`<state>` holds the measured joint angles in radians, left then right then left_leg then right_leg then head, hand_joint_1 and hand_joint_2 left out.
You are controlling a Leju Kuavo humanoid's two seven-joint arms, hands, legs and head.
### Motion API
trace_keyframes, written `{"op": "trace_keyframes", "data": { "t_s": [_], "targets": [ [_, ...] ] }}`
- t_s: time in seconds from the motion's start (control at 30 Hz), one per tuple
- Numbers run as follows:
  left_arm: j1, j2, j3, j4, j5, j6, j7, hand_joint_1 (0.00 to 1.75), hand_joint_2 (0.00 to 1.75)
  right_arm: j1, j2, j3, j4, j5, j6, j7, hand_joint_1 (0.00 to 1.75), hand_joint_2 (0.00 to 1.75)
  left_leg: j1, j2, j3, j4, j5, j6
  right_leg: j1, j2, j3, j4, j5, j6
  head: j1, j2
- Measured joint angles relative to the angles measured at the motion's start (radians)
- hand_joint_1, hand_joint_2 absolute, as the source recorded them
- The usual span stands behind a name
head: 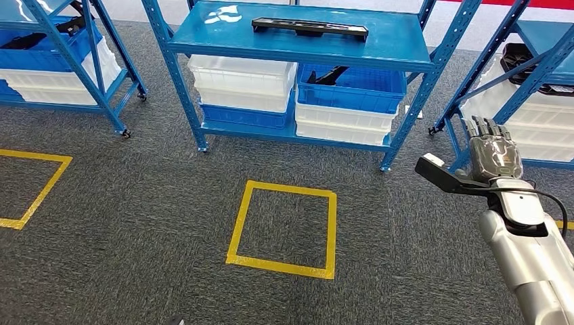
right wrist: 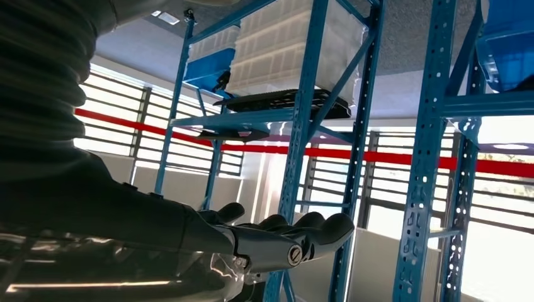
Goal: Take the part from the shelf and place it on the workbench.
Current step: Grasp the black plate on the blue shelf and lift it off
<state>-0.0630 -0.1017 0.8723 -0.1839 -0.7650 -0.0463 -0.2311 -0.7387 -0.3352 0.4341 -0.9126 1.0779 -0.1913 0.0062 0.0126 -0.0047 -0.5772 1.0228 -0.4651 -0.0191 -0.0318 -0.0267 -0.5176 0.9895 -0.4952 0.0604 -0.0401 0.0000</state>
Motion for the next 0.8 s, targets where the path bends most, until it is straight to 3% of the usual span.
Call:
{"op": "trace_keyframes", "data": {
  "t_s": [0.27,0.4,0.8],
  "targets": [
    [0.000,-0.008,0.005,0.000,-0.012,0.011,0.036,0.00,1.75,0.036,-0.001,0.008,-0.027,-0.009,-0.039,0.002,0.00,1.75,0.000,0.000,0.000,0.000,0.000,0.000,0.000,0.000,0.000,0.000,0.000,0.000,0.000,0.000],
    [0.000,-0.008,0.011,0.000,-0.013,0.012,0.037,0.00,0.00,0.068,-0.002,0.008,-0.077,-0.004,-0.038,0.017,0.00,1.75,0.000,0.000,0.000,0.000,0.000,0.000,0.000,0.000,0.000,0.000,0.000,0.000,0.000,0.000],
    [0.000,-0.008,0.024,0.000,-0.017,0.013,0.013,0.00,0.00,0.158,0.003,0.012,-0.209,-0.047,0.015,0.002,0.00,1.75,0.000,0.000,0.000,0.000,0.000,0.000,0.000,0.000,0.000,0.000,0.000,0.000,0.000,0.000]
  ]
}}
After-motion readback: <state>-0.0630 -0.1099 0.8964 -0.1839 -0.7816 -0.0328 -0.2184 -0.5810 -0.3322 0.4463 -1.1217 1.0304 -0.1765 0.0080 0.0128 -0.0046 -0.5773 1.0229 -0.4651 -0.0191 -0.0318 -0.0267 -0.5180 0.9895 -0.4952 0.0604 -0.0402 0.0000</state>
